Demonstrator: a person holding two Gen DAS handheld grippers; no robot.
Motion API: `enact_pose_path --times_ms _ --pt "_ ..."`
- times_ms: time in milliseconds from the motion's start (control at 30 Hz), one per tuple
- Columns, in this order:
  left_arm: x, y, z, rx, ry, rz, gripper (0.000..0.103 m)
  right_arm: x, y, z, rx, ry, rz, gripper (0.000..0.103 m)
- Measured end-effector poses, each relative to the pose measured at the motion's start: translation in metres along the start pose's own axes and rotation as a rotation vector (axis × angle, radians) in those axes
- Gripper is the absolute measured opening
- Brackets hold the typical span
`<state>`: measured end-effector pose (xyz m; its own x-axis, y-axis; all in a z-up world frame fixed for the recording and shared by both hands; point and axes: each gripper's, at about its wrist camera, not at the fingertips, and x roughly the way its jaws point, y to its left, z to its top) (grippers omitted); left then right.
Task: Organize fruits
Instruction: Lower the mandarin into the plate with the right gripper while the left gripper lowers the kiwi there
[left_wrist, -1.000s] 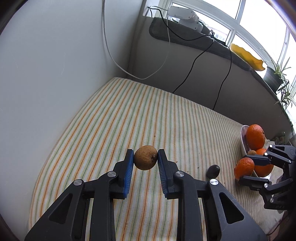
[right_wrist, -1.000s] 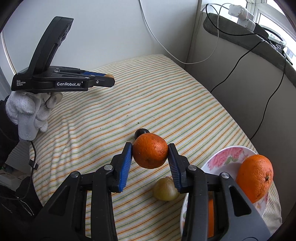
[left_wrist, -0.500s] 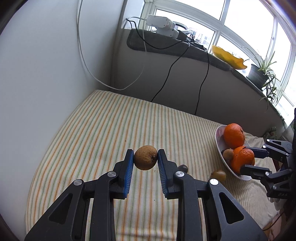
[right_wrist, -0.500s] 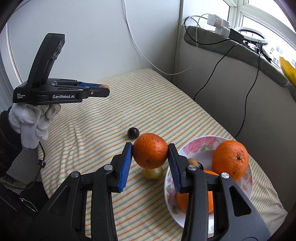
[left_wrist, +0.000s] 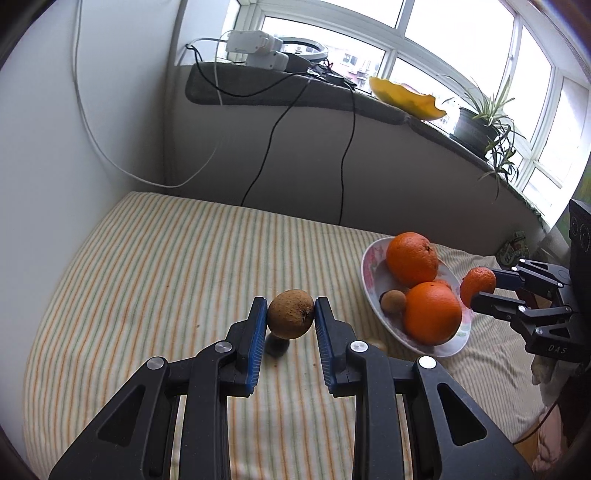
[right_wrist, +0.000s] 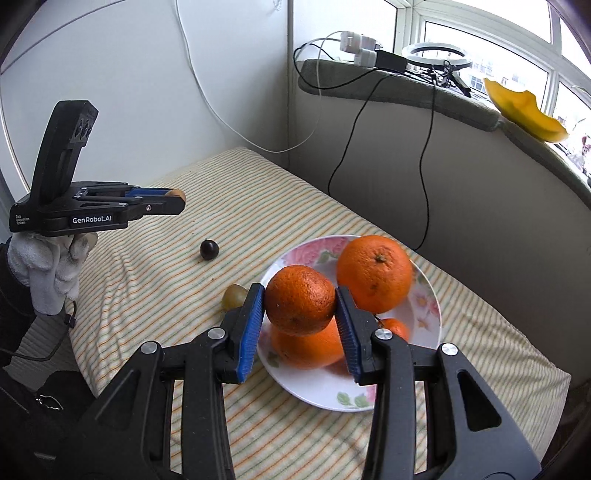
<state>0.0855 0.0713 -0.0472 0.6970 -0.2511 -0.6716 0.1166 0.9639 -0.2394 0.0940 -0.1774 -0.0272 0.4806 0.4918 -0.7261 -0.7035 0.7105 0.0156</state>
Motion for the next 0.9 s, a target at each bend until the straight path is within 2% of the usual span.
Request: enact_pose_path --times_ms 433,900 --pt "0.022 -0.046 0.005 0.061 0.028 -0.072 0.024 -0.02 -0.051 -0.023 0.095 -0.009 -0.069 0.04" --pt "0.046 -0.07 0.011 0.094 0.054 -0.091 0.024 -0.014 -0.079 -0.042 0.158 0.017 -0.089 0.04"
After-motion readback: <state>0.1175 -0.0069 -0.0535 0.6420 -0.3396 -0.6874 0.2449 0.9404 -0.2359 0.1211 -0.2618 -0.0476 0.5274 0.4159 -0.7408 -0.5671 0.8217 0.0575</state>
